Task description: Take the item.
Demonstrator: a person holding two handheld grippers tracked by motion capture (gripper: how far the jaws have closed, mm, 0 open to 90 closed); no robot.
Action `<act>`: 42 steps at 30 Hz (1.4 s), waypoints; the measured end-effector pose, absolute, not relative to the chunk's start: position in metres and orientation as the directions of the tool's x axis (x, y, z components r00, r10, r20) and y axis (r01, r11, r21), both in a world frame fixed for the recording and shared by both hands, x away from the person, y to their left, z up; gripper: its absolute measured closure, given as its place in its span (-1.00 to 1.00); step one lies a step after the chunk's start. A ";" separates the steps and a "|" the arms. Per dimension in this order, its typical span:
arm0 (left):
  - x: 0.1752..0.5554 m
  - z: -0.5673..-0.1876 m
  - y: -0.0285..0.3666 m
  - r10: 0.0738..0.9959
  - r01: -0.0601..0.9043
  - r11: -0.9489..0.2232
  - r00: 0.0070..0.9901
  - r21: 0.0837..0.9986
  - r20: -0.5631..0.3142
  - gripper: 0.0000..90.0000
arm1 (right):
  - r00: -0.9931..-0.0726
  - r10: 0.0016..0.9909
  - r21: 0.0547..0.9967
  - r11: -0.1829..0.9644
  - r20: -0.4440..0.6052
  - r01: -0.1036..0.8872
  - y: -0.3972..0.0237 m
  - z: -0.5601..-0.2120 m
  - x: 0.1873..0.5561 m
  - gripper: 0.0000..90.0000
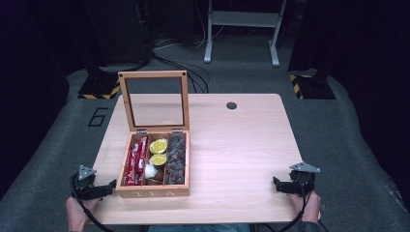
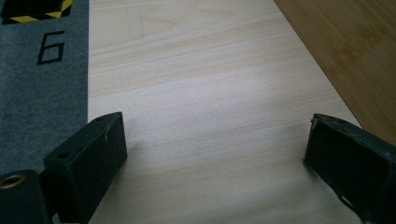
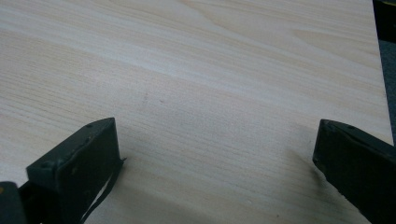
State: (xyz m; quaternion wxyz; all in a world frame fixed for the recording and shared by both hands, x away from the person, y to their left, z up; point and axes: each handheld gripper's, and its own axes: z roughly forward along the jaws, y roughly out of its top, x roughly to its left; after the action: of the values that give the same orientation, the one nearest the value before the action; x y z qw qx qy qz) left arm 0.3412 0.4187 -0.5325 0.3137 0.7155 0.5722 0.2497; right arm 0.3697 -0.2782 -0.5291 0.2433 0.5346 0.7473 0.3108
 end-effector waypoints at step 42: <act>0.344 -0.442 0.398 0.940 0.565 -0.172 0.340 0.807 -0.038 -0.91 | -0.313 0.950 0.720 0.217 0.000 0.659 -0.280 -0.530 0.372 -0.98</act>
State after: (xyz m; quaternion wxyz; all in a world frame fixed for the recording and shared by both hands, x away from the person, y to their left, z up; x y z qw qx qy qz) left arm 0.3443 0.3975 -0.4421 0.3803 0.7248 0.5190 0.2464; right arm 0.3716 -0.2802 -0.5297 0.2297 0.5394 0.7455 0.3170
